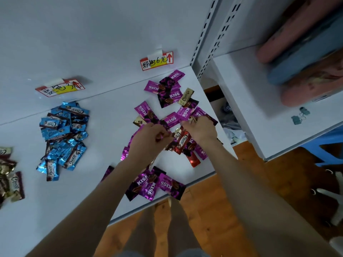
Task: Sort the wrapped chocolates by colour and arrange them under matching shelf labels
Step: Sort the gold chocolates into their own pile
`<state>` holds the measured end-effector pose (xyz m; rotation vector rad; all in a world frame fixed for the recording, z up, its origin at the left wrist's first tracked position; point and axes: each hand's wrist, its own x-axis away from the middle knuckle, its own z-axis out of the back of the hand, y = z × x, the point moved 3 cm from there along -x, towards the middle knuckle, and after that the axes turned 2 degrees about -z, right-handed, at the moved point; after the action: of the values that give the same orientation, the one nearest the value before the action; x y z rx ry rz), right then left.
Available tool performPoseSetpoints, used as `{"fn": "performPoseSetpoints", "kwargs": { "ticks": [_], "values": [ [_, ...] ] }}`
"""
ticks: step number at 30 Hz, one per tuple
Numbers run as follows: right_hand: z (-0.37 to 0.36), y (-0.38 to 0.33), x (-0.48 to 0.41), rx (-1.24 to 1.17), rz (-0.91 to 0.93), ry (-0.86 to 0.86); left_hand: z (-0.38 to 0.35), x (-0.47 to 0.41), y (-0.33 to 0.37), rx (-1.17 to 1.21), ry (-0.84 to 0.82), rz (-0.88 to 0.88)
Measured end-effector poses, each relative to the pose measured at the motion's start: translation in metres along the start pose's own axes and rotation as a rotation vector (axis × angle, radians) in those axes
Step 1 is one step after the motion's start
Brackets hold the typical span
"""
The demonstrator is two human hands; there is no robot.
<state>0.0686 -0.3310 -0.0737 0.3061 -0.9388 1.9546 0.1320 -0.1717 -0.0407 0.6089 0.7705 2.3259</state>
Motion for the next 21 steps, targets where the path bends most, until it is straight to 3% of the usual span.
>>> {"fn": "performPoseSetpoints", "kwargs": {
  "ticks": [4, 7, 14, 18, 21],
  "values": [
    [-0.002, -0.003, -0.009, 0.059, 0.001, -0.006, 0.011, 0.009, -0.006, 0.322, 0.155, 0.206],
    [0.0, 0.001, -0.013, -0.068, -0.035, -0.063, 0.008, 0.006, -0.005, 0.36, 0.16, 0.29],
    [0.021, 0.011, 0.0, -0.552, -0.118, -0.181, -0.027, -0.018, 0.009, 0.151, -0.029, 0.239],
    [0.032, 0.027, 0.007, -0.553, -0.163, -0.262, -0.042, -0.034, 0.015, -0.097, -0.098, 0.152],
    [0.042, 0.037, 0.008, -0.607, -0.163, -0.258, -0.045, -0.043, 0.022, -0.09, -0.057, 0.133]
  ]
}}
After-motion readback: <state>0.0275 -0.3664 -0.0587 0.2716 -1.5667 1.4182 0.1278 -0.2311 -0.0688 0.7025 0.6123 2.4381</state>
